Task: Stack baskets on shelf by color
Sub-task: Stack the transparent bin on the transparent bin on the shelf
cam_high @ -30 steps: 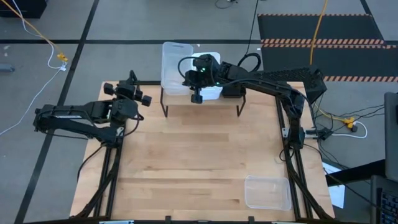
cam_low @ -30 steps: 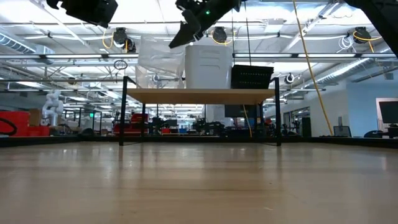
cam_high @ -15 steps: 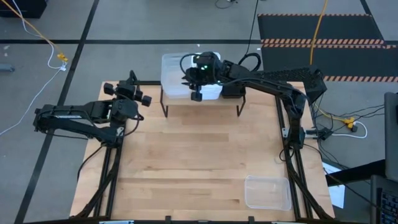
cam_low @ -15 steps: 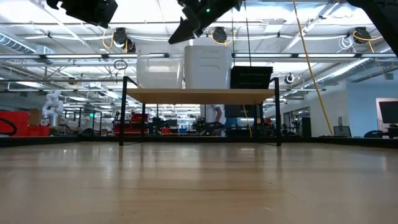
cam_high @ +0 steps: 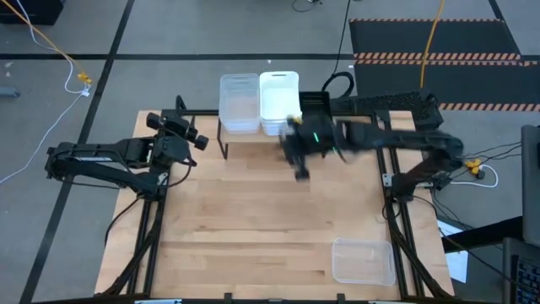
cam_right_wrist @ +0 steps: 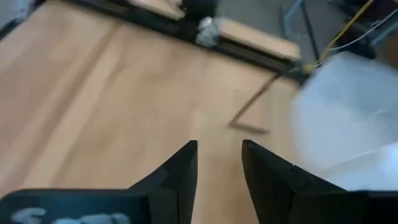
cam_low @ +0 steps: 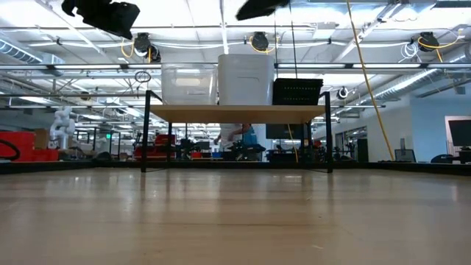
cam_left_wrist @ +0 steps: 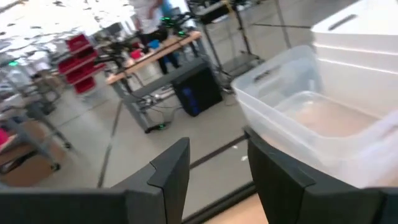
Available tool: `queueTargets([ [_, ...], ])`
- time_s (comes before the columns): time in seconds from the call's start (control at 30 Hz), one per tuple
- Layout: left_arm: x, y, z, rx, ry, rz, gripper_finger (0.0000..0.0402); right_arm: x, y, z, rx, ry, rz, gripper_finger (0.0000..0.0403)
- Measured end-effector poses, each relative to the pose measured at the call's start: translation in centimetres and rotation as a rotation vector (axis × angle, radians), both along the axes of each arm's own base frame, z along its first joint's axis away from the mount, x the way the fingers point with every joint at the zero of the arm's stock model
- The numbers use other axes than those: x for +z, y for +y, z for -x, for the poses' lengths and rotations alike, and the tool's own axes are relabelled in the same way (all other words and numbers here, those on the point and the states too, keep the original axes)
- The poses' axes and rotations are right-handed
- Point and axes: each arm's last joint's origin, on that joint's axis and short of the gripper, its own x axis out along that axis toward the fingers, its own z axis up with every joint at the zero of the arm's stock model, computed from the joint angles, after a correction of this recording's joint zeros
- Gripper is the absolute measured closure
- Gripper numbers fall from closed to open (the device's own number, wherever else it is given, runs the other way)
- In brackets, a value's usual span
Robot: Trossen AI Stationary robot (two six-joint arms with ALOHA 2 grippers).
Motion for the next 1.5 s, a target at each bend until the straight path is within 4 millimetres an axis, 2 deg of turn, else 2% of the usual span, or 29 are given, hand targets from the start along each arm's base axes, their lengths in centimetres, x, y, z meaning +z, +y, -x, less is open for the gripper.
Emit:
queueTargets([
  [0.13, 0.1, -0.1, -0.3, -0.068, -0.022, 0.042, 0.0236, -3.4, 5.7, 3.3, 0.008, 0.034, -0.010, 0.0285],
  [0.23, 0.3, -0.2, -0.7, -0.141, -0.040, 0.068, 0.0236, -5.5, 9.1, 5.7, 0.025, 0.100, 0.003, 0.0285],
  [0.43, 0.6, -1.7, -3.2, -0.395, -0.066, 0.096, 0.0236, -6.4, 14.9, 9.5, 0.115, 0.226, 0.018, 0.0285],
  [0.53, 0.5, -3.0, -5.0, -0.543, -0.076, 0.101, 0.0236, -7.2, 17.1, 11.3, 0.175, 0.354, 0.067, 0.0285],
  [0.73, 0.1, -5.9, -7.4, -0.706, -0.102, 0.069, 0.0236, -8.5, 19.7, 15.7, 0.092, 0.725, 0.016, 0.0285],
  [0.87, 0.2, -6.9, -7.7, -0.751, -0.096, 0.030, 0.0236, -9.7, 21.0, 18.2, 0.046, 0.988, 0.003, 0.0285],
  [0.97, 0.5, -7.0, -7.7, -0.755, -0.099, 0.007, 0.0236, -10.7, 22.2, 18.9, 0.060, 1.121, 0.004, 0.0285],
  [1.23, 0.7, -5.7, -7.9, -0.692, -0.084, -0.029, 0.0236, -13.6, 25.6, 20.1, 0.078, 1.344, -0.027, 0.0285],
  [1.5, 0.4, -4.9, -8.0, -0.657, -0.085, -0.005, 0.0236, -15.2, 27.3, 21.0, 0.118, 1.341, 0.065, 0.0285],
])
